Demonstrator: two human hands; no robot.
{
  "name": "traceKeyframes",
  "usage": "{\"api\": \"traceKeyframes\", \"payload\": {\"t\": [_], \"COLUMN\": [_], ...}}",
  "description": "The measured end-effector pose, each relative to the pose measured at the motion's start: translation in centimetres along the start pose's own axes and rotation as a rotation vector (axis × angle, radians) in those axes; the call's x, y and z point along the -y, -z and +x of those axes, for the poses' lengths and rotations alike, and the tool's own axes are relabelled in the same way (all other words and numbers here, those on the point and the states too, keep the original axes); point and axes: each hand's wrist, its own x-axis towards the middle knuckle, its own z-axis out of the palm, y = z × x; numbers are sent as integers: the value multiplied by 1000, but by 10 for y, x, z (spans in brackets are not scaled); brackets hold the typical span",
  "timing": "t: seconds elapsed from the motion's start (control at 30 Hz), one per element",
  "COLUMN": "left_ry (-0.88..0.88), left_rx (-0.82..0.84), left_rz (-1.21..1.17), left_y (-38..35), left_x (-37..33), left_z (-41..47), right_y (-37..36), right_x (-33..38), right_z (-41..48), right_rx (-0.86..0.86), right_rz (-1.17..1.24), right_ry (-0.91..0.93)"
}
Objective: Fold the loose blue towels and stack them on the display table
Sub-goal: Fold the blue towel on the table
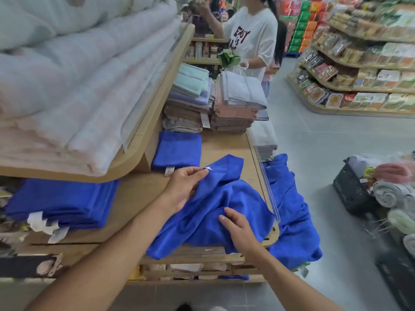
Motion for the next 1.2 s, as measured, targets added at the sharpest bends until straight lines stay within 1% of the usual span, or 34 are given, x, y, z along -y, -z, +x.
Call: {"api": "traceKeyframes", "payload": {"t": [0.13, 0.2, 0.27, 0.37, 0.43, 0.67, 0.83, 0.97, 1.07, 1.13, 1.2], "left_ry": [33, 45, 52, 45, 38, -13, -63, -101, -173, -242, -312], "left_rx": [-77, -117, -97, -17, -14, -39, 51, -20, -15, 20, 39], "left_rz": [71, 80, 99, 119, 125, 181, 205, 294, 343, 378, 411], "left_y": [-15, -17, -17, -19, -20, -20, -17, -18, -17, -14, -11], "left_x": [37, 47, 55, 69, 75, 78, 75, 72, 55, 33, 3], "left_z": [-20, -25, -32, -46, -51, -57, -67, -68, -70, -71, -70], "right_y": [4, 7, 5, 1, 0, -4, -4, -5, 1, 9, 17], "right_x": [0, -2, -5, -8, -10, -13, -12, -9, 1, 19, 47], "right_z": [-13, -14, -12, -6, -4, 1, 3, 1, 1, 7, 18], "right_rx": [124, 126, 53, -136, -191, -280, -289, -275, -266, -206, -162], "right_rz": [-89, -107, -116, -104, -71, -37, -29, -51, -166, -271, -394], "right_ry": [96, 118, 134, 164, 184, 165, 150, 161, 292, 404, 475]}}
